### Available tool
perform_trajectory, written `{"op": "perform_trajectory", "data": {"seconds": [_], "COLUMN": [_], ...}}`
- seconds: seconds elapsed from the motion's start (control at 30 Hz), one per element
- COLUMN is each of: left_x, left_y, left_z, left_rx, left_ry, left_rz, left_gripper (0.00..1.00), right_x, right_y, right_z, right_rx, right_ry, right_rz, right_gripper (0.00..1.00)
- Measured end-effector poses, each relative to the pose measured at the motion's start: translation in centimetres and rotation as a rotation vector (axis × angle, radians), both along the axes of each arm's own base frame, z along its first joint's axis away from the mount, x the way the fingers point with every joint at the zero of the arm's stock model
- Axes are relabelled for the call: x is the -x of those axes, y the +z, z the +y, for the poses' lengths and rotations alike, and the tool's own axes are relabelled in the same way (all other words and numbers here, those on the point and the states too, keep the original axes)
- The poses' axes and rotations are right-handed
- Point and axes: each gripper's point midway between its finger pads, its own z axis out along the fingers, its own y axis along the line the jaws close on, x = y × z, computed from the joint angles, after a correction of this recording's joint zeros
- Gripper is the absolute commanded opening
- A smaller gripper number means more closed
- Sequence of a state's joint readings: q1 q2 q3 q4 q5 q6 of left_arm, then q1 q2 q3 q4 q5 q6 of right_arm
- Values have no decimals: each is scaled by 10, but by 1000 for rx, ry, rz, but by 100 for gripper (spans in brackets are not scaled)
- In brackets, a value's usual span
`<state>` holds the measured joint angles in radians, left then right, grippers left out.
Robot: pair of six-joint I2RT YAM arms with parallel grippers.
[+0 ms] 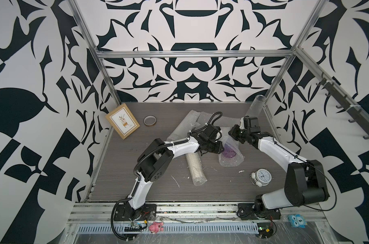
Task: Unwrap the vase from the bubble wrap
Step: Unwrap the bubble wrap.
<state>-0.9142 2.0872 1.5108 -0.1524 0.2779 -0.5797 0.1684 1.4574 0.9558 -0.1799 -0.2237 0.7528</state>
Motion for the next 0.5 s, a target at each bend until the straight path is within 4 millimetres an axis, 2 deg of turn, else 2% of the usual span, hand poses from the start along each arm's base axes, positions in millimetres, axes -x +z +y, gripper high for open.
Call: {"op": "perform_trajectory", "data": {"seconds": [0.13,0.33,0.5], "left_x": [1,6,4], "left_y": [-6,-22,-11], "left_z": [6,26,40], "left_rx": [-2,-23,13], "left_ry": [12,43,80], "left_rz": [14,57,59], "left_gripper": [52,65,72], "right_x": [-3,-6,-8], "right_y": [12,16,10], "right_z": [11,24,32], "right_rx": [25,45,68], "right_ry": [20,40,54], "right_rz": [-26,-34,-18], "right_gripper": [0,0,0]}}
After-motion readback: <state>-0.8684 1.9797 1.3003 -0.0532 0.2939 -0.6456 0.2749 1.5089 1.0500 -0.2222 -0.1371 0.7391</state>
